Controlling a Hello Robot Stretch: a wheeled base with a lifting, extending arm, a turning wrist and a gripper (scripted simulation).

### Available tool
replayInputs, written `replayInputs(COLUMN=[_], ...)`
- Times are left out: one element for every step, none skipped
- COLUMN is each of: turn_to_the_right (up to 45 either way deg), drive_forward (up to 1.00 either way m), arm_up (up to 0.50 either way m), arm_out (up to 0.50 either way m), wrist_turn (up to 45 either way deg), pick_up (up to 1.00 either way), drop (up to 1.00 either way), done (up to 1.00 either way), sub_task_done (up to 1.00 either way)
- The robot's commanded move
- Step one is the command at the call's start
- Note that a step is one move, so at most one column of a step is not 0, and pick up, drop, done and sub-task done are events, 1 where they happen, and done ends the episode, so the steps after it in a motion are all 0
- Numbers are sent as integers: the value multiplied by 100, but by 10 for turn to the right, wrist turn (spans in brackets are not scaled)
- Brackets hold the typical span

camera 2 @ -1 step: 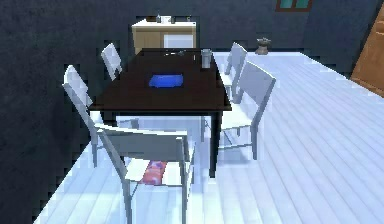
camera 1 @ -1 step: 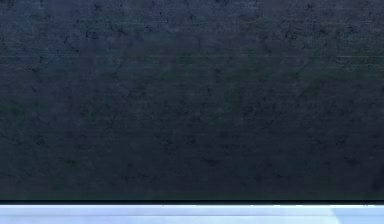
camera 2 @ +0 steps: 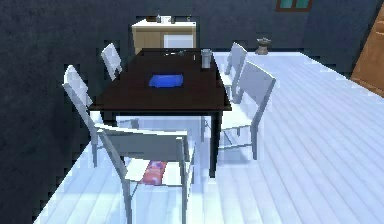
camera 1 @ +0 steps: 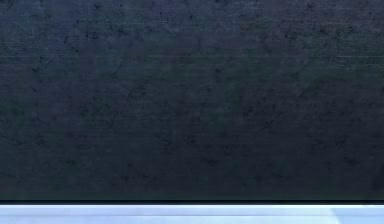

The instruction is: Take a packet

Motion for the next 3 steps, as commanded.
replayInputs(turn_to_the_right=[0,0,0], drive_forward=[0,0,0], arm_up=[6,0,0], arm_out=[0,50,0], wrist_turn=[0,0,450], pick_up=[0,0,0], drop=[0,0,0], done=[0,0,0], sub_task_done=[0,0,0])
